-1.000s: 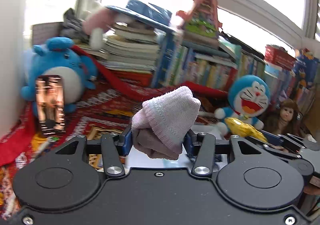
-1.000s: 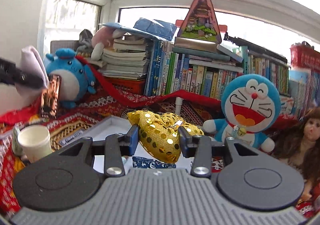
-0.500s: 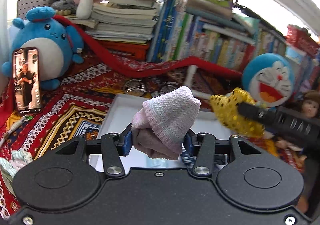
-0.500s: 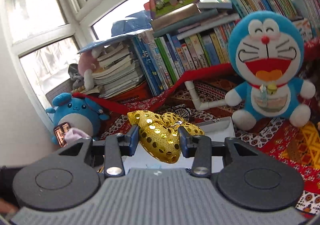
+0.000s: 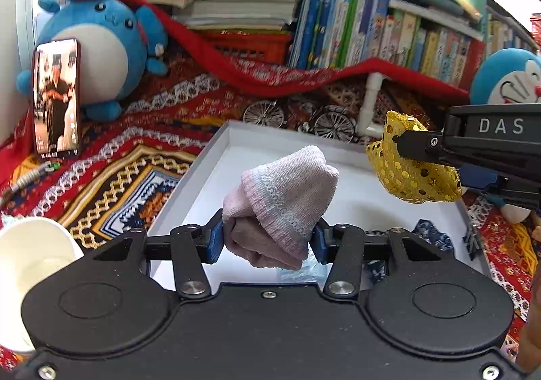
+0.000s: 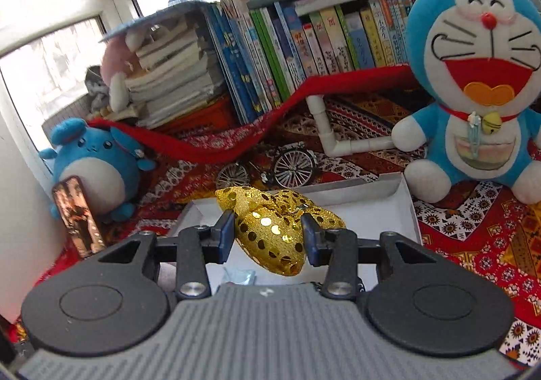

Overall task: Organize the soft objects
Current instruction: 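Lift the sock and gold heart and carry both toward the white tray, then open the left tool to drop the sock in the tray while the right tool releases the gold heart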

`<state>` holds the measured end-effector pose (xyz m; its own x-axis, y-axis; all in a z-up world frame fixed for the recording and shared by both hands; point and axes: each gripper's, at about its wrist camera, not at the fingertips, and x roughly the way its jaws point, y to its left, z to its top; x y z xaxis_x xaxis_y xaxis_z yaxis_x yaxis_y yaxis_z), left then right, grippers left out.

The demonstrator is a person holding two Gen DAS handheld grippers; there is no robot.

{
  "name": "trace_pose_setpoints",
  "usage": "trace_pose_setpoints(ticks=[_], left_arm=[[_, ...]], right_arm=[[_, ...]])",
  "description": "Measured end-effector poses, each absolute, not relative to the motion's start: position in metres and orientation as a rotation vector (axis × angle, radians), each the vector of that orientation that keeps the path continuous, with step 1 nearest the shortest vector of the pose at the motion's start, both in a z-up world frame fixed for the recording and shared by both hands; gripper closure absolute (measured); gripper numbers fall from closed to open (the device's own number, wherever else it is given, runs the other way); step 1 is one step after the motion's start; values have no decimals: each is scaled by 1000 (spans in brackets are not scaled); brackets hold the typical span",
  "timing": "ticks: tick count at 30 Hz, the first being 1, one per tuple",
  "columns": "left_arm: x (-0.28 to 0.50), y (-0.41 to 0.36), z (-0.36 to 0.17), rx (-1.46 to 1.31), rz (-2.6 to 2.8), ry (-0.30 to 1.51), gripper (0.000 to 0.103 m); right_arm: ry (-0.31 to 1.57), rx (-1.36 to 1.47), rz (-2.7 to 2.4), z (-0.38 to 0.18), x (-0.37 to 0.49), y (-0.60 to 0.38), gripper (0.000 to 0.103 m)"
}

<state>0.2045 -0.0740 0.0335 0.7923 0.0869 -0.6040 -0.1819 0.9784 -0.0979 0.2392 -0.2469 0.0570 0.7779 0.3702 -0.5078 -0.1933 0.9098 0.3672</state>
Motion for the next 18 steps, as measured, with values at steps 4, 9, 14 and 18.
trace_pose_setpoints(ticks=[4, 9, 14, 18], left_arm=[[212, -71, 24, -163, 154, 663, 56], [219, -68, 17, -171, 154, 684, 56], [224, -68, 11, -171, 147, 701, 55], [227, -67, 10, -172, 142, 705, 54]], right_arm=[[639, 285, 292, 47, 249, -241, 56], [673, 277, 288, 38, 257, -238, 55], [697, 274, 297, 30, 260, -236, 53], [719, 271, 297, 24, 262, -233, 53]])
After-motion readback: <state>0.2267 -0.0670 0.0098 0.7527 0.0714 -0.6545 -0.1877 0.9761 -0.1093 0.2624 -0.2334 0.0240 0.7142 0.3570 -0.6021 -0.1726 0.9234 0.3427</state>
